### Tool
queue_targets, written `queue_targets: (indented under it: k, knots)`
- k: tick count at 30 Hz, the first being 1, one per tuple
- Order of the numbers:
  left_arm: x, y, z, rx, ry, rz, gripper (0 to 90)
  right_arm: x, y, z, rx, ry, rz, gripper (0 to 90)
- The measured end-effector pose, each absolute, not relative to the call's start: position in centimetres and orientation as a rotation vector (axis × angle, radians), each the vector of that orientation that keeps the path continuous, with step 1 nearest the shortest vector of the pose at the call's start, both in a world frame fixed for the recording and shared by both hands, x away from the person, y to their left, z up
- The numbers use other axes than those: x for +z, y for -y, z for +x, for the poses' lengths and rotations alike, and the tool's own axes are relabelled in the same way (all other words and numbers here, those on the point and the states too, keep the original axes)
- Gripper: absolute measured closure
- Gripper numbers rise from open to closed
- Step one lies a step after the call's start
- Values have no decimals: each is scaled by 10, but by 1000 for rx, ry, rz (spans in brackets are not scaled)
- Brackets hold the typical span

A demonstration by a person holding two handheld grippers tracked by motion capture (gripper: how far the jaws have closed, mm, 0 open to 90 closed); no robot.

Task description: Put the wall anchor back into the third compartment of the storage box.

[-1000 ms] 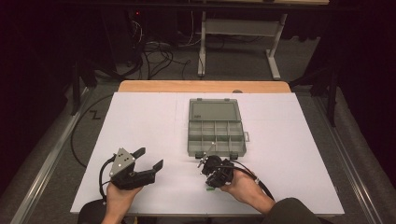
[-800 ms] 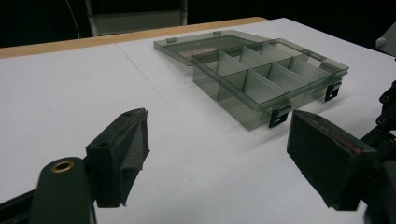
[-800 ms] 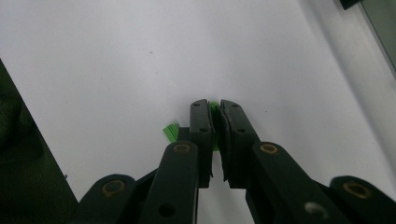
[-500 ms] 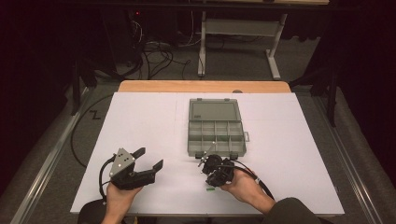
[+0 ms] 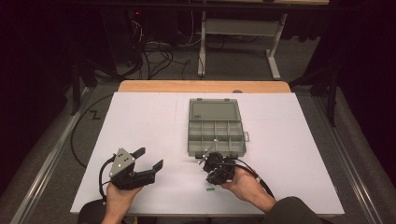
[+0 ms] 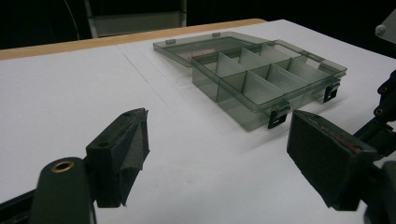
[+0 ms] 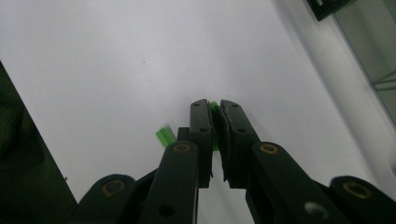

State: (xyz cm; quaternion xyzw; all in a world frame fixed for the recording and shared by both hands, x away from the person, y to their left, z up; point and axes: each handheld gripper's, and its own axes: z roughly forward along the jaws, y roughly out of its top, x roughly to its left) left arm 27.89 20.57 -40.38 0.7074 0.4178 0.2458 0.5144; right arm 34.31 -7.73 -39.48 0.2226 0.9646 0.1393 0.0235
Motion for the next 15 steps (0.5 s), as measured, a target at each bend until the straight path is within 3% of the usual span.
queue_targets:
  k: [15]
  knots:
    - [-404,-205,279,591,-1002,1704,212,-382,87,351,490,-2958,740,865]
